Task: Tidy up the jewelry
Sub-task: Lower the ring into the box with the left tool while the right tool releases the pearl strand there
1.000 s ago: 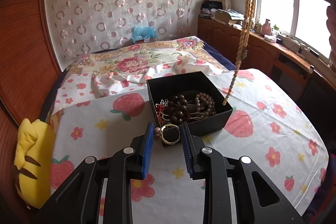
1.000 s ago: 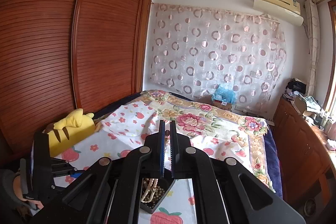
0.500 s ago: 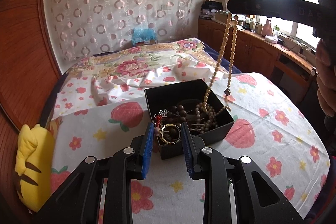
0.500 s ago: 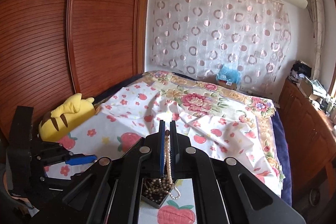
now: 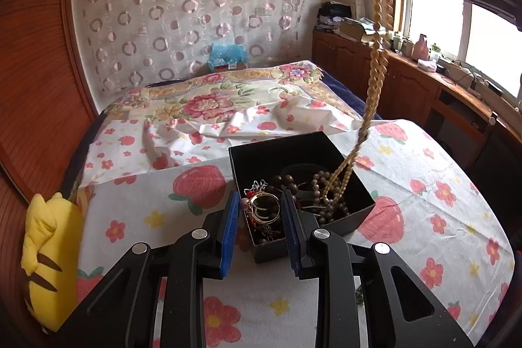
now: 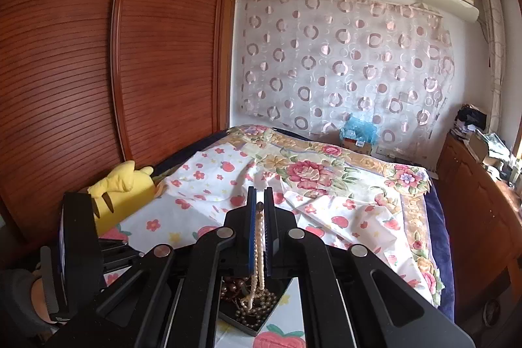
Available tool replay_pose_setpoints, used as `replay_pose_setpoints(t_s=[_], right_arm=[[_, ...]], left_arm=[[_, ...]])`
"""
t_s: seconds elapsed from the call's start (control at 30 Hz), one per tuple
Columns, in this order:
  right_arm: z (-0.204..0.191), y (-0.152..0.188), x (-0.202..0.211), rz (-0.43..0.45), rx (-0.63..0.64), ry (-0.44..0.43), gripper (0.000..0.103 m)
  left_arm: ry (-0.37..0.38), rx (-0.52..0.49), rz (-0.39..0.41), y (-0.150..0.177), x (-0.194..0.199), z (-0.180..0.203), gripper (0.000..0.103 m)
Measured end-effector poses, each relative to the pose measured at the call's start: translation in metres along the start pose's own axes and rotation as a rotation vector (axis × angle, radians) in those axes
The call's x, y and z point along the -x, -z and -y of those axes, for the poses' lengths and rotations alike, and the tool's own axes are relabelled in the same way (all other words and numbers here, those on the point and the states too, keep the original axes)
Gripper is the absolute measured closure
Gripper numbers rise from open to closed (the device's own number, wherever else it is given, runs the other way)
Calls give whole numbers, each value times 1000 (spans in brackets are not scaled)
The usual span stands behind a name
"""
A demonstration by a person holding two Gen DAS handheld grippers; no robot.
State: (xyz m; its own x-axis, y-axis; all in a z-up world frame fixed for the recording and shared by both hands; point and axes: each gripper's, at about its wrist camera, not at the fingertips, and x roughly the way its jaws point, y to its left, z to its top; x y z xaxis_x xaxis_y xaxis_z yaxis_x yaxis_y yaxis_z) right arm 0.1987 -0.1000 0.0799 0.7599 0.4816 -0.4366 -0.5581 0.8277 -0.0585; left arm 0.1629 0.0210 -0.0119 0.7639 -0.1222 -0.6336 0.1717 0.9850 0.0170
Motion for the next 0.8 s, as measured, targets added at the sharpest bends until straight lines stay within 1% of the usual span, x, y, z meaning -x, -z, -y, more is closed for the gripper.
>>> replay_pose_setpoints(t_s=[0.1, 0.17, 0.2, 0.23, 0.43, 0.73, 0.8], right_arm=[[3, 7, -9, -37, -10, 10, 97], [5, 12, -13, -48, -12, 25, 86], [7, 14, -13, -48, -15, 22, 68], [9, 16, -13, -47, -22, 15, 55], [15, 28, -5, -53, -11, 33, 55], [38, 69, 7, -95, -15, 61, 55], [45, 81, 10, -107, -27, 63, 55]], left_arm=[[-4, 2, -4, 2, -4, -2, 78], [-5, 3, -8, 3, -6, -2, 78], [-5, 4, -9, 4, -7, -2, 78], [-5, 4, -11, 4, -8, -2, 78], [-6, -4, -11, 4, -14, 0, 78], [-8, -18, -23, -3, -43, 11, 78], [-5, -20, -23, -5, -45, 14, 72]])
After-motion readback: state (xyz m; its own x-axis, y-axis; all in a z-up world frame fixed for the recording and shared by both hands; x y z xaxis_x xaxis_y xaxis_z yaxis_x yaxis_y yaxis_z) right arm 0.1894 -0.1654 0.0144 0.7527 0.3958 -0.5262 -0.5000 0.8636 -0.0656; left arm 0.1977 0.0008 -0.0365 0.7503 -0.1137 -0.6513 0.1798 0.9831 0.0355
